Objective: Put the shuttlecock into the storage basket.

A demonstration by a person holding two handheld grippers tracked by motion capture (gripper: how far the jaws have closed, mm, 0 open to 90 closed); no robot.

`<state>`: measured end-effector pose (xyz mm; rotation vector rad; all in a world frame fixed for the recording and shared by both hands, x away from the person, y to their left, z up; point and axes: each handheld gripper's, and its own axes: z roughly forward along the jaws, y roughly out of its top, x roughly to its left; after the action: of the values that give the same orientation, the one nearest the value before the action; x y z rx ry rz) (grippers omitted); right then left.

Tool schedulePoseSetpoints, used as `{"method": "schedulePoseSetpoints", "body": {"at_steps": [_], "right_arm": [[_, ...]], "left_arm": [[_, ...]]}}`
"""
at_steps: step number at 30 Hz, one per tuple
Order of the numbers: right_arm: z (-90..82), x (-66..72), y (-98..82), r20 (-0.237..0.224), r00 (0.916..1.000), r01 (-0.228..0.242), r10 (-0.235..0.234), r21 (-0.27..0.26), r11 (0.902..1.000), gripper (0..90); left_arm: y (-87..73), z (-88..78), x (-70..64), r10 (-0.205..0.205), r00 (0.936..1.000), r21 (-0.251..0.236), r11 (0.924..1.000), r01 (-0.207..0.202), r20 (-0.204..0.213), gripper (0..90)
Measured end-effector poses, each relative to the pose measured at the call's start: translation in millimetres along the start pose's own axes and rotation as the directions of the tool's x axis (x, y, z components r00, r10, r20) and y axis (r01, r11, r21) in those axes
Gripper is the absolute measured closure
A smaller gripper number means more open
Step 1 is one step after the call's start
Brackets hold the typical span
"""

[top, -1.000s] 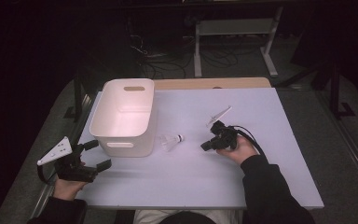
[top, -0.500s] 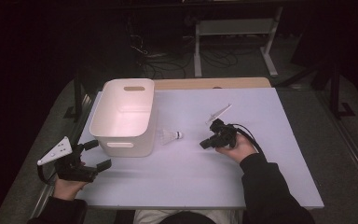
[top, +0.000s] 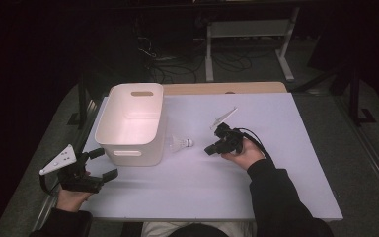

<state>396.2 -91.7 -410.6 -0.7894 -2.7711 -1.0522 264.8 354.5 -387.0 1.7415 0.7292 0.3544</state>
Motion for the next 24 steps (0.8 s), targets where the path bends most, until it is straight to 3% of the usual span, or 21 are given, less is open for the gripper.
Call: {"method": "schedulePoseSetpoints", "body": {"at_steps": [24], "right_arm": [[27.9,6.0,22.8,-0.034,0.9991,0.025,-0.026,-0.026,0.9994,88.4]], "left_arm": [[0.0,0.0,0.1,0.000,1.0000,-0.001,1.0000,0.000,0.002,0.0]]}}
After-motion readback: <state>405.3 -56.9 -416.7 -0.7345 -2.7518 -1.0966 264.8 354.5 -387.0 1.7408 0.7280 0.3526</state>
